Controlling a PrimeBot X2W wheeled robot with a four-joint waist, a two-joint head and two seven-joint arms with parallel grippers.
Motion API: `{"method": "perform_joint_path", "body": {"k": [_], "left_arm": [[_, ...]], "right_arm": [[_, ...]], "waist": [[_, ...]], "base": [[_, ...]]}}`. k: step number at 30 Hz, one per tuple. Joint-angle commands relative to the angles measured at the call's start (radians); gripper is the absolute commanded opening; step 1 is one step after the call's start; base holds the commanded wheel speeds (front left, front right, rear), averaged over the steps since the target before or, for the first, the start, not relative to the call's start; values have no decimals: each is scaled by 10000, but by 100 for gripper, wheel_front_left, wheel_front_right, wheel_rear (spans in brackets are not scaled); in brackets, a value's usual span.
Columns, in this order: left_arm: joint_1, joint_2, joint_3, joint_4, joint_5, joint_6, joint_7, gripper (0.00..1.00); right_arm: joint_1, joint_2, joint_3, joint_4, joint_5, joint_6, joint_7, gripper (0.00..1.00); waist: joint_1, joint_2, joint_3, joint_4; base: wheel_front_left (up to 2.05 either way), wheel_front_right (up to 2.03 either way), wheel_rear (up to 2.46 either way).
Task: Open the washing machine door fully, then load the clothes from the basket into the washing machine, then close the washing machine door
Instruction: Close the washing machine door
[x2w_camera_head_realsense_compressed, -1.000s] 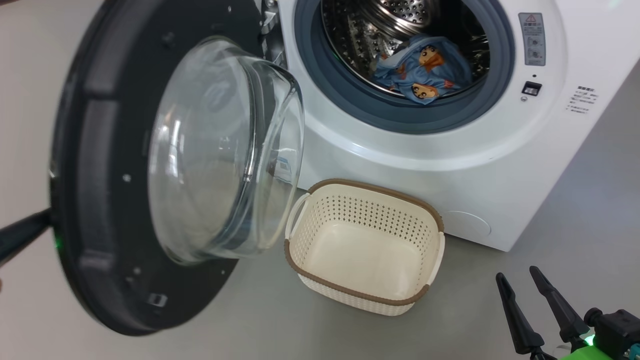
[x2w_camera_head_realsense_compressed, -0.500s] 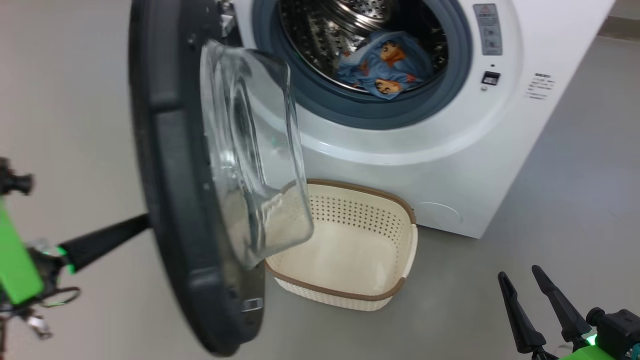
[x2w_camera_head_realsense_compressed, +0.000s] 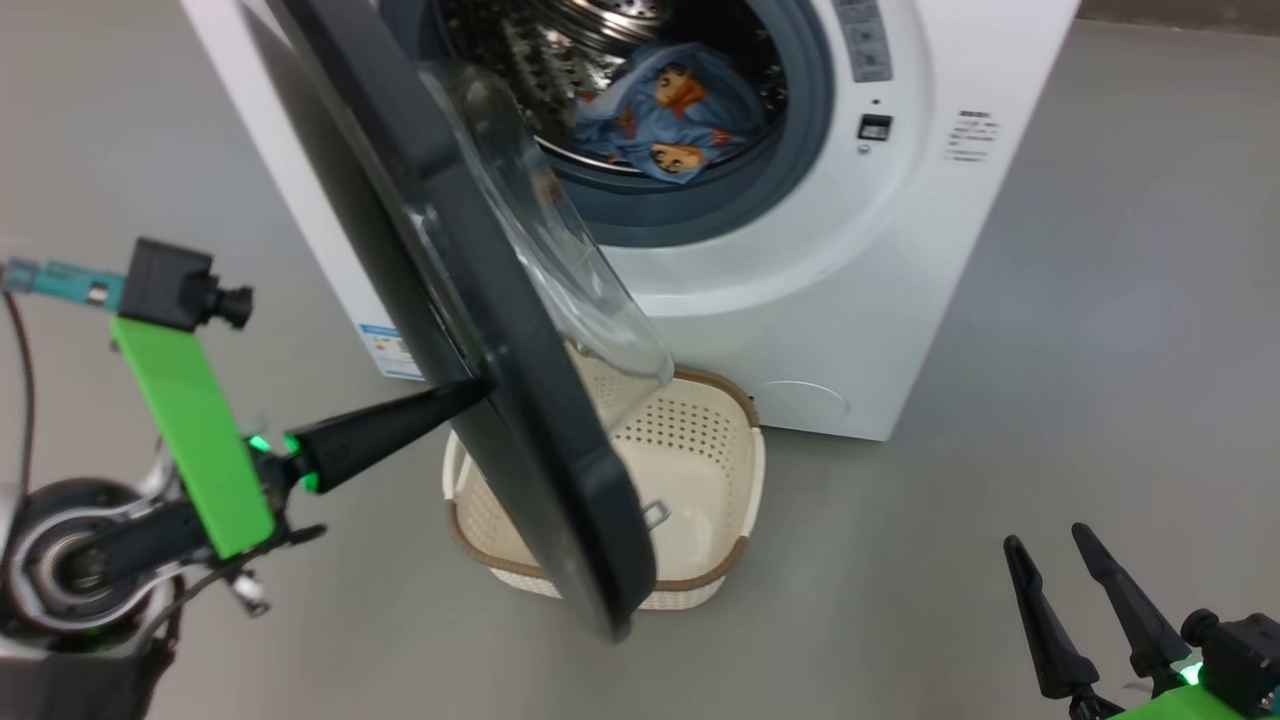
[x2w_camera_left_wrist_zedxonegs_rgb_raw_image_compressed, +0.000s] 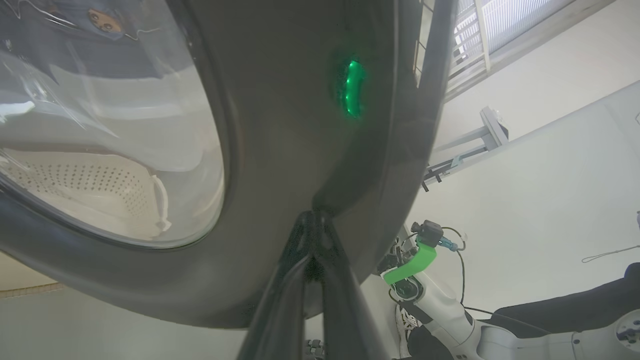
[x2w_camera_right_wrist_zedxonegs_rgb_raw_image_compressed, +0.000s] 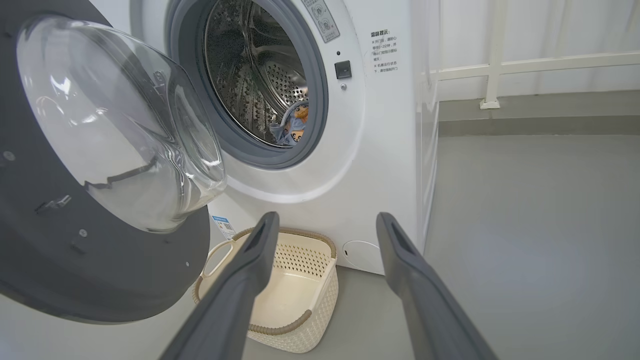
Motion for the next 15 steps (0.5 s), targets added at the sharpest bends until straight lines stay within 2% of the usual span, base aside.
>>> {"method": "perform_joint_path", "body": {"k": [1,11,15], "left_arm": [[-705,167,217,-201,172,-40,-253,0],[-1832,-347,-544,720,881,-40,-2156,0],[-2099,-353,-788,1024,912,-40,-2498,0]], "right_arm": [[-363,-138,150,-267,-103,62,-48,100],[-622,-109,-23,-289,-86,62,-48,100],[-698,-89,-59,-285,-83,62,-48,100]], "waist": [[0,0,128,-372],[0,0,423,-1220],[0,0,488,-1381]], "base": [[0,0,0],[0,0,0],[0,0,0]]}}
